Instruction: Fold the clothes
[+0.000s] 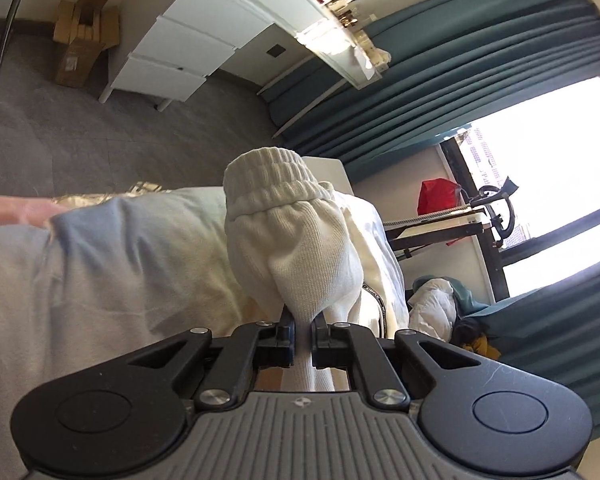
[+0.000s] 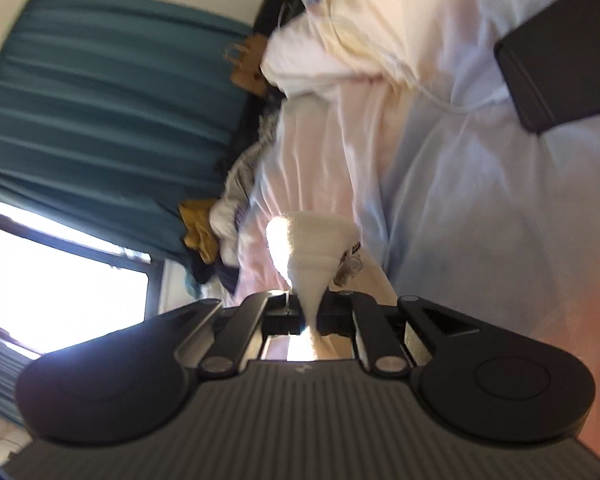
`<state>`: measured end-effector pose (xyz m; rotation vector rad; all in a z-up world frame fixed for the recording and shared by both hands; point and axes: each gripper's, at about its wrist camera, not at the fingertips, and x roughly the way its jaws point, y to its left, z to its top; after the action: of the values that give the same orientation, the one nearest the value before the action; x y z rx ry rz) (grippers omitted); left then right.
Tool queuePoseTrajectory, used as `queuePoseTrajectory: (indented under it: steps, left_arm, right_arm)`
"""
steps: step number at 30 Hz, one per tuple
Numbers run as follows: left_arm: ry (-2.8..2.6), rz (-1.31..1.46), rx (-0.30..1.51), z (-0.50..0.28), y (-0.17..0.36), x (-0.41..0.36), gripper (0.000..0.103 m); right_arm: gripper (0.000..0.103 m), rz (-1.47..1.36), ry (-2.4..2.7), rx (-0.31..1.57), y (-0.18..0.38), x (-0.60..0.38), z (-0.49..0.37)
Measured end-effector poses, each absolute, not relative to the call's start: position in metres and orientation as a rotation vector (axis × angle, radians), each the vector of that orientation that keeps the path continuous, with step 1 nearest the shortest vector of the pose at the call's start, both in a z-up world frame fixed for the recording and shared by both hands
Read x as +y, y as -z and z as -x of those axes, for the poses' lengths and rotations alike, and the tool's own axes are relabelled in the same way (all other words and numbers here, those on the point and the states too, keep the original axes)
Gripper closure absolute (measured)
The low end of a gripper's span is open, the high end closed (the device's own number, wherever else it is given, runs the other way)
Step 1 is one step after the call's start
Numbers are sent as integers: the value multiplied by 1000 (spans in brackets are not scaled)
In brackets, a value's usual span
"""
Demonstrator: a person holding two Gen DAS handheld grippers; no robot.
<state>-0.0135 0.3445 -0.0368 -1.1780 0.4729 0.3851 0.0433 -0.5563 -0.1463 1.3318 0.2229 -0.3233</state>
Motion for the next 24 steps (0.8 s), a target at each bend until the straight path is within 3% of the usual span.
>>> queuePoseTrajectory:
  steps: [4,8,12,14,18,21,24]
  left_arm:
    - [-421,1301,531,33,68,369,96]
    - [-469,1319,640,39,96,377,95]
    - [-439,1296,640,46,91,374,92]
    - [-423,1264,630,52,82,371,88]
    - [-439,1187,616,70,63,371,69]
    - [-472,1105,605,76,38,372,54]
    - [-484,993,592,74,10,364,48]
  right_arm:
    - [96,-1377,495,211,153,-562,-18]
    - [96,-1446,675,441,183,-564,-15]
    - [93,-1468,705,503,193,-569,-17]
    - [93,-1434,702,502,186,-565,-19]
    - [90,-1407,712,477,174,-560,-16]
    - [75,-1373,727,449,163,-554,-11]
    - [55,-1259,754,378,141,-542,-5]
